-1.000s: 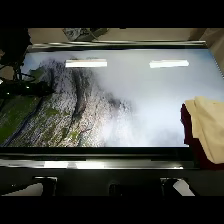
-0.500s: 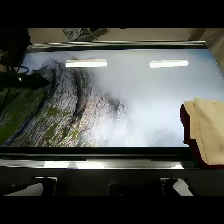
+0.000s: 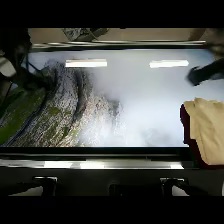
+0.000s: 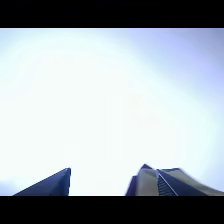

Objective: Fold the shirts.

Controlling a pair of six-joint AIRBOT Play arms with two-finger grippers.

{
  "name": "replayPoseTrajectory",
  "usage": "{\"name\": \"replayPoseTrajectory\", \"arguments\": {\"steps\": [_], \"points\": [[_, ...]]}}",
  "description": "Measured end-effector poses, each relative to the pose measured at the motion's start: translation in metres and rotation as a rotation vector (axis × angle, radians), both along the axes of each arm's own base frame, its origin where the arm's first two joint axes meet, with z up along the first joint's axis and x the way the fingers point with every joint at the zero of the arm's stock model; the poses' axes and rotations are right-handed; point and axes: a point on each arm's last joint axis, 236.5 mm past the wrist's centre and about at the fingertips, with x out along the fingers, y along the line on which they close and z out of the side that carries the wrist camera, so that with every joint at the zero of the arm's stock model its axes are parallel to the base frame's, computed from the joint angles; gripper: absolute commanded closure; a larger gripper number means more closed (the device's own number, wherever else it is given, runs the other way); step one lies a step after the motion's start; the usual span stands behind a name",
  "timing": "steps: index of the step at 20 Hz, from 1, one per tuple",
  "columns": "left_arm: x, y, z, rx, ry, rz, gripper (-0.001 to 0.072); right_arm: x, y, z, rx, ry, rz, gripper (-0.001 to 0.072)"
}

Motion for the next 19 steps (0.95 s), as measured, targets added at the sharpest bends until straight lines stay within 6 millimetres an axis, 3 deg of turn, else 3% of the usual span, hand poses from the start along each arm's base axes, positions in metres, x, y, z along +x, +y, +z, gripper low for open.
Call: {"name": "replayPoseTrajectory", "arguments": {"steps": [2,4,7,12,19], "points": [[-0.038,-0.003,-0.039,0.008,0.112,0.022,0.0105,-0.008,0.041,-0.052,0.018,0.187,0.078,0.0087],[-0.063,-0.005,-0.059,0.004,0.145,0.05,0.0105,-0.016,0.066,-0.088,0.017,0.316,0.123,0.0087],[-0.078,-0.004,-0.071,0.002,0.147,0.076,0.0105,-0.023,0.083,-0.117,0.01,0.417,0.149,0.0087],[-0.087,-0.003,-0.077,0.002,0.158,0.091,0.0104,-0.029,0.087,-0.131,-0.007,0.475,0.157,0.0088],[-0.088,-0.003,-0.079,0.0,0.158,0.097,0.0105,-0.031,0.086,-0.134,-0.017,0.49,0.155,0.0088]]}}
